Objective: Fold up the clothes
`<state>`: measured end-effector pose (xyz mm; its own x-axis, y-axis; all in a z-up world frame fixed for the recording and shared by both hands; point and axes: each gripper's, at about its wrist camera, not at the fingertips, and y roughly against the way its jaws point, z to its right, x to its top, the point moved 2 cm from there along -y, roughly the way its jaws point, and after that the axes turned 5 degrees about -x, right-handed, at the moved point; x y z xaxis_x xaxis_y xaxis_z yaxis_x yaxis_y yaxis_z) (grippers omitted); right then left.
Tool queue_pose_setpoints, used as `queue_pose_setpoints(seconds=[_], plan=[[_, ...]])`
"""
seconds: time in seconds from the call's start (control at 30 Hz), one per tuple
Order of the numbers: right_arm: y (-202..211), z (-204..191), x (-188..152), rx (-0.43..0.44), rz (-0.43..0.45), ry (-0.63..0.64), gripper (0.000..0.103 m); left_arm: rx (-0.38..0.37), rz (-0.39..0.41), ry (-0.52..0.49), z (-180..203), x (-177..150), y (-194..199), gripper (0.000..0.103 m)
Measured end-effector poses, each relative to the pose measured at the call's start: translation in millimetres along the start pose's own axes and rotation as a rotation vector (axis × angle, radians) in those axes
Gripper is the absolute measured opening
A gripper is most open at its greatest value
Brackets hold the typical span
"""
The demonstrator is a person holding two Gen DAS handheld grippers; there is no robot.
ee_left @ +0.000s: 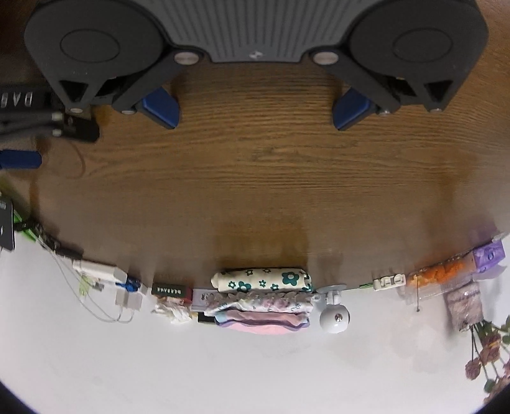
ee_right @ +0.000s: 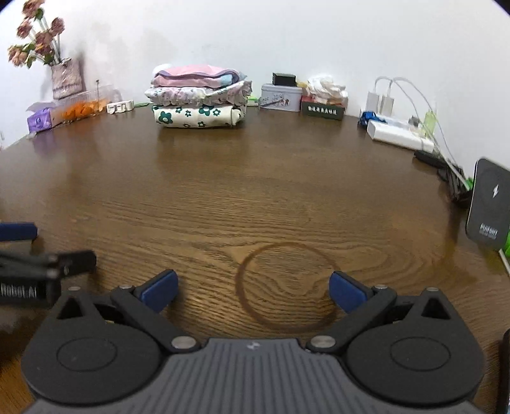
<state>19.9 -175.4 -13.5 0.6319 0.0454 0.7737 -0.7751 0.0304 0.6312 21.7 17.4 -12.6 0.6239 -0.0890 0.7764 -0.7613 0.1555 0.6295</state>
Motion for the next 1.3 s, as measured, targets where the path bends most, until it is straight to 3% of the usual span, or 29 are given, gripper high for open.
queue_pose_setpoints(seconds=[1.3], plan=[[0.7, -3.2, -2.0, -0.007, -0.001, -0.007, 0.102, 0.012, -0.001, 0.015, 5.1, -1.0, 1.5, 0.103]])
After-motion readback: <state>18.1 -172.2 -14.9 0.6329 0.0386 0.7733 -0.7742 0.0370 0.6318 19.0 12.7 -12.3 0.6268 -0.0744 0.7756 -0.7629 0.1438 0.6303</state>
